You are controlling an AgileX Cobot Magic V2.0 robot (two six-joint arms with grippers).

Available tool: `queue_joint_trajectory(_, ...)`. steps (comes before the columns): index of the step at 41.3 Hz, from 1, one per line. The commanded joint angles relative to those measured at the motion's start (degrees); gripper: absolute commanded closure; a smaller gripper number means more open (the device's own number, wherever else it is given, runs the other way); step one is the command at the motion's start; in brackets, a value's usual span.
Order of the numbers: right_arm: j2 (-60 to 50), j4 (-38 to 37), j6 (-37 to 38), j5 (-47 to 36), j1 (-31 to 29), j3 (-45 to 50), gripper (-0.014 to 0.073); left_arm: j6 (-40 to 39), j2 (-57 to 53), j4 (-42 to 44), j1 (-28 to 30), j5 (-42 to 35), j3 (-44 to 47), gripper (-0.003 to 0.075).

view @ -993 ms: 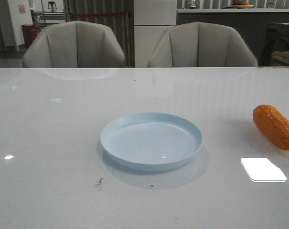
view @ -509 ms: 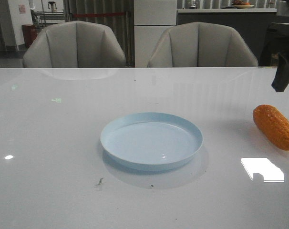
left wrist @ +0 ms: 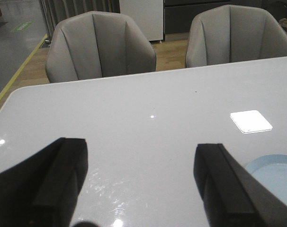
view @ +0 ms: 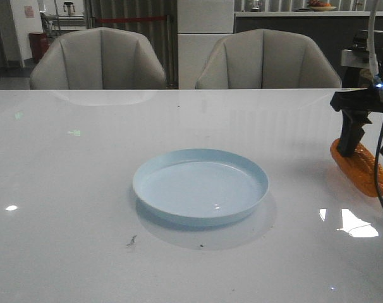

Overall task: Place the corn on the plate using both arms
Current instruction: 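Lower the right gripper over the orange corn cob and grasp it, then lift the corn with the right gripper and lower it onto the plate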

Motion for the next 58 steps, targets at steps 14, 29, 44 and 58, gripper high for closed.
queue_joint_trajectory(14, -0.3, 0.6, 0.0, -2.0, 1.5, -1.8, 0.0046, -0.4, 0.2, -0.6, 0.1, -4.3, -1.7, 0.0192)
queue_joint_trajectory(29, -0.5, 0.5, 0.0, -1.6, 1.5, -1.8, 0.0222, -0.4, 0.2, 0.1, 0.1, -4.3, -1.7, 0.0192)
queue_joint_trajectory(44, -0.5, 1.6, -4.5, 11.8, 4.8, -19.9, 0.022, -0.4, 0.2, 0.1, 0.1, -4.3, -1.7, 0.0192)
queue_joint_trajectory(58, -0.4, 1.6, -4.6, 17.9, 17.0, -35.7, 0.022, -0.4, 0.2, 0.2, 0.1, -4.3, -1.7, 0.0192)
